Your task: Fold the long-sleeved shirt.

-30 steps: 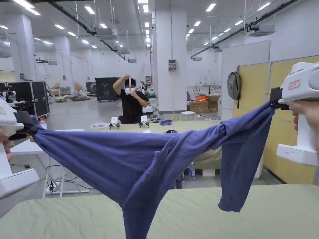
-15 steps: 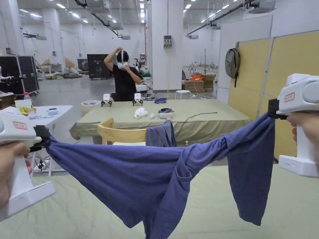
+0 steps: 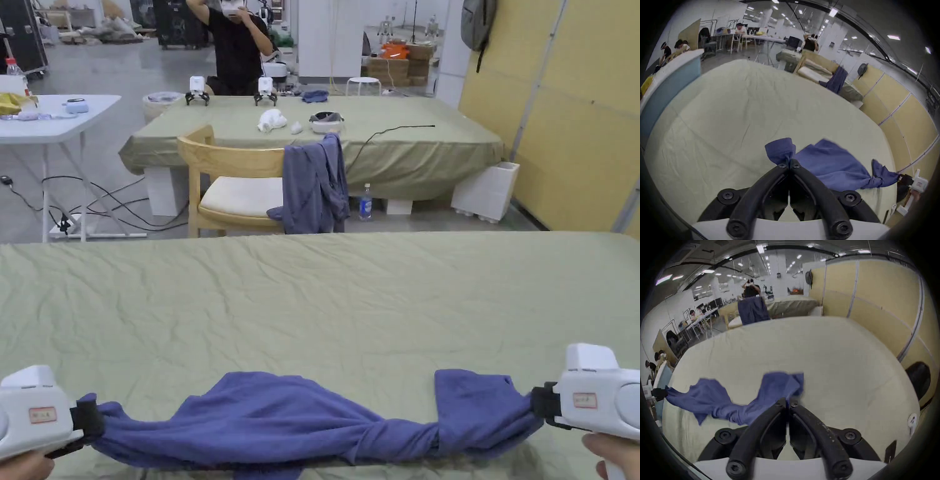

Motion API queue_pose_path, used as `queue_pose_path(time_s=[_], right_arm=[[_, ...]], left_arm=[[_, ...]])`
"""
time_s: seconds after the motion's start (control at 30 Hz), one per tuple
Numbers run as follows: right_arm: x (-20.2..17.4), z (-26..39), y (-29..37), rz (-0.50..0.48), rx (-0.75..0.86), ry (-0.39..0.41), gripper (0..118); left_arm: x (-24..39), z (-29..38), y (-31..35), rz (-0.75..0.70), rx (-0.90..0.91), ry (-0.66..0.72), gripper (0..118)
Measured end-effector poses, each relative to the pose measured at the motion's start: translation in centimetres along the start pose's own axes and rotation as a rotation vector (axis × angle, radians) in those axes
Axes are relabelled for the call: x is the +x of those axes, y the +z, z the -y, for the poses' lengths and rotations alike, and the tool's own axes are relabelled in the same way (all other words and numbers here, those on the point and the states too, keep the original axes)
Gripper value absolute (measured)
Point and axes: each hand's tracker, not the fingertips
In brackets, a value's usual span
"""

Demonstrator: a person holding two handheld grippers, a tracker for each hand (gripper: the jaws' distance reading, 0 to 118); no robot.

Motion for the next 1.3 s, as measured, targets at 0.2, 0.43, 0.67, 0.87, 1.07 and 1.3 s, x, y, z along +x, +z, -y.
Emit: queue_pose_path(time_s=[0.2, 0.43, 0.67, 0.87, 1.07, 1.3], right_arm=[[3.2, 7.7, 4.6, -0.048, -0.018, -0.026, 6], [4.9, 16.1, 10.3, -0.07, -0.083, -0.001, 6], [5.9, 24.0, 13.4, -0.056, -0.207, 0.034, 6], [6.5, 26.7, 14.2, -0.057, -0.25, 0.017, 7], [5.9, 26.4, 16.5, 0.049, -0.117, 0.049, 108], [6.0, 24.8, 19.8, -0.035, -0.063, -0.086, 115]], left_arm=[[-4.6, 6.4, 7.0, 0.062, -0.01, 0.048, 0], [-8.0, 12.7, 13.6, 0.073, -0.081, 0.056, 0], [-10.1, 18.4, 17.2, 0.045, -0.176, 0.04, 0], [-11.6, 20.5, 18.3, 0.043, -0.216, 0.081, 1], [-9.9, 20.2, 20.6, 0.032, -0.023, -0.004, 112], [-4.7, 19.0, 23.6, 0.165, -0.056, -0.081, 113]])
